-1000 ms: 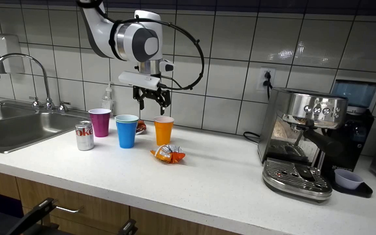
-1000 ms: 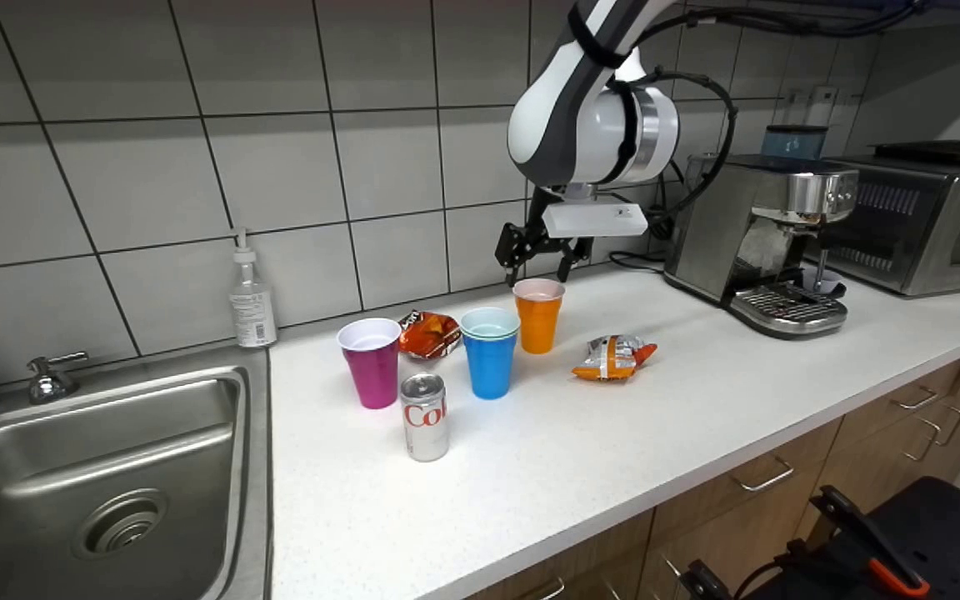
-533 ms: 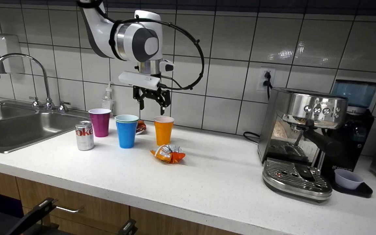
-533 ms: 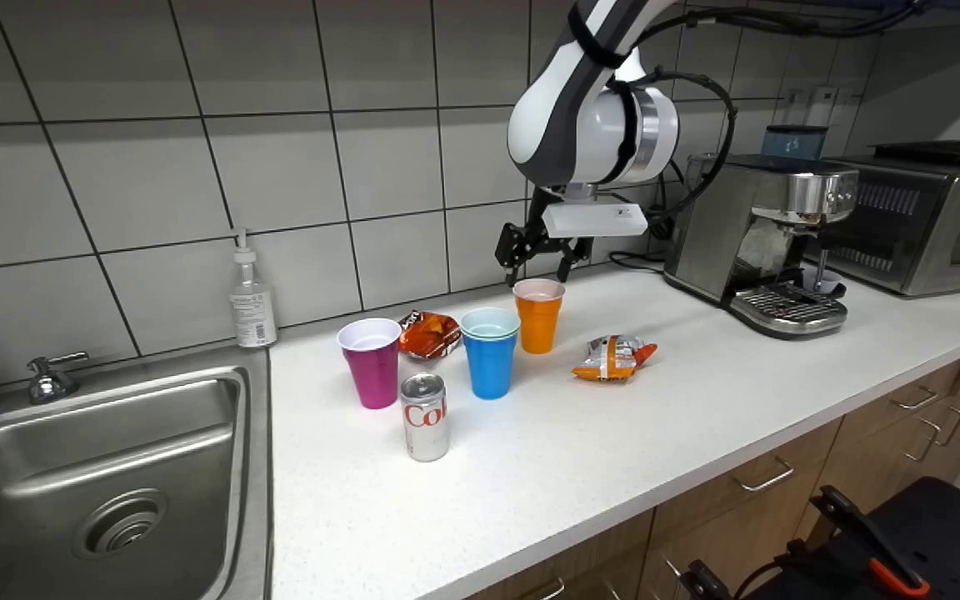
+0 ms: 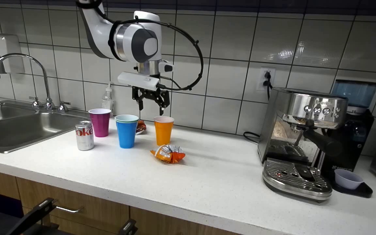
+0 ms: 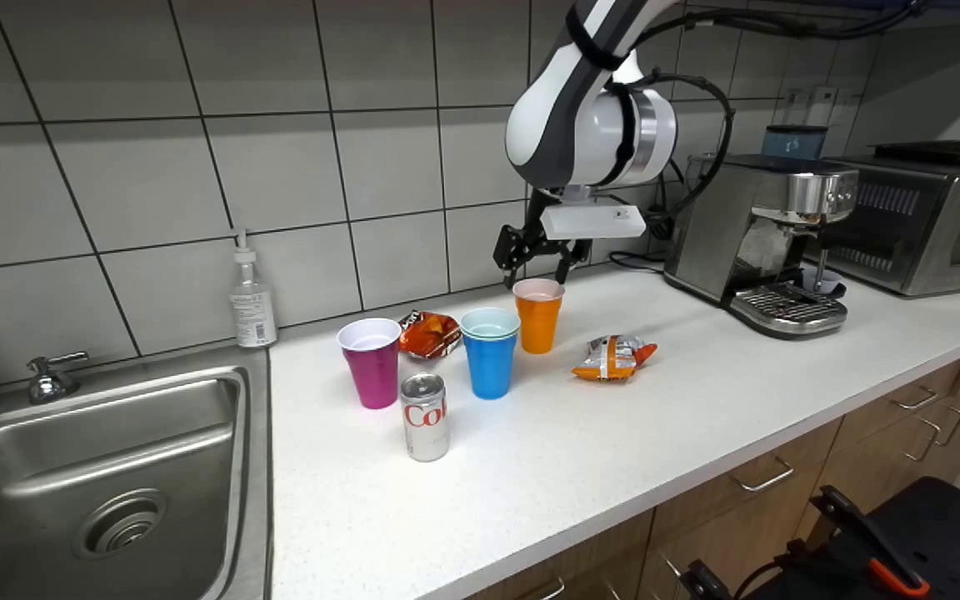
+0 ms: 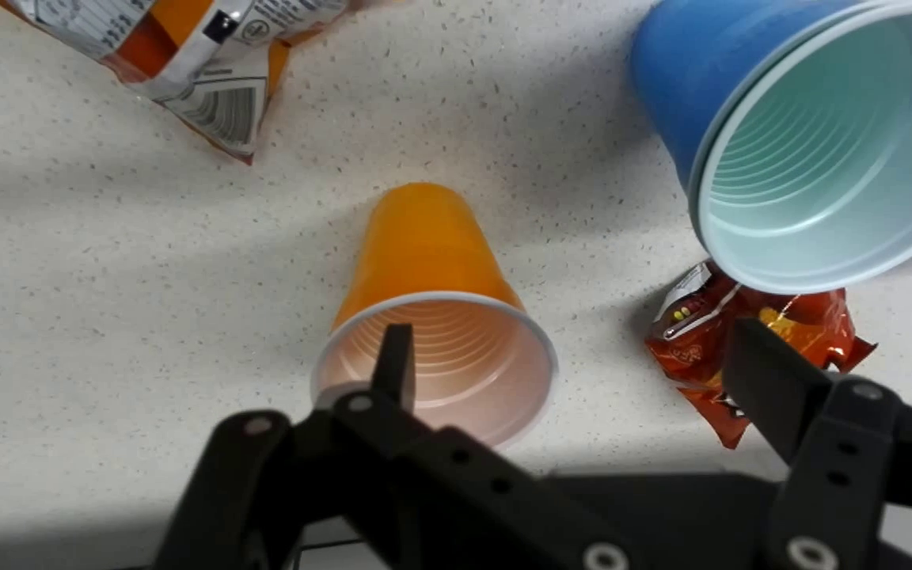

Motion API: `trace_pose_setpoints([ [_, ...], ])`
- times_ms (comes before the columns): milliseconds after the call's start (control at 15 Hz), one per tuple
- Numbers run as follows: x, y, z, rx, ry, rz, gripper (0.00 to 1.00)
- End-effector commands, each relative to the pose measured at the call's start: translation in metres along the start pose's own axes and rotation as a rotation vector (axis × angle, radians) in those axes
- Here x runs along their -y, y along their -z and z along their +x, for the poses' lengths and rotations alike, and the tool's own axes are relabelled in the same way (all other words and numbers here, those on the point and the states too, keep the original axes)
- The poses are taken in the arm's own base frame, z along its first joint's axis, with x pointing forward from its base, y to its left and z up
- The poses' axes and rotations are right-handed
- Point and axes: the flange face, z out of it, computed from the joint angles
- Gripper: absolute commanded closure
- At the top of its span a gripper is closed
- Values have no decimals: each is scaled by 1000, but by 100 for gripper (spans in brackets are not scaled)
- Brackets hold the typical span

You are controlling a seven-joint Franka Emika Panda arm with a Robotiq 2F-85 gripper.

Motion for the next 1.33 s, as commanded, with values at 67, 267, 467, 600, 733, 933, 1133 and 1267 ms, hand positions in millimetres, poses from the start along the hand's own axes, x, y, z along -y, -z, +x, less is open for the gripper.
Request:
trace_pose_setpoints([
  [67,4,-2,7,6,3,-5,0],
  [267,3,-4,10,6,1,-8,0],
  [467,4,-5,17,-1,0,-12,0],
  [600,4,-7,24,-7,-6,-12,0],
  [733,4,-9,30,-11,-12,-14,0],
  [933,4,-13,39,-16,-18,-16,0],
  [1133,4,-21,45,-12,-24,-17,0],
  [1267,4,-25,48,-8,-25,-18,0],
])
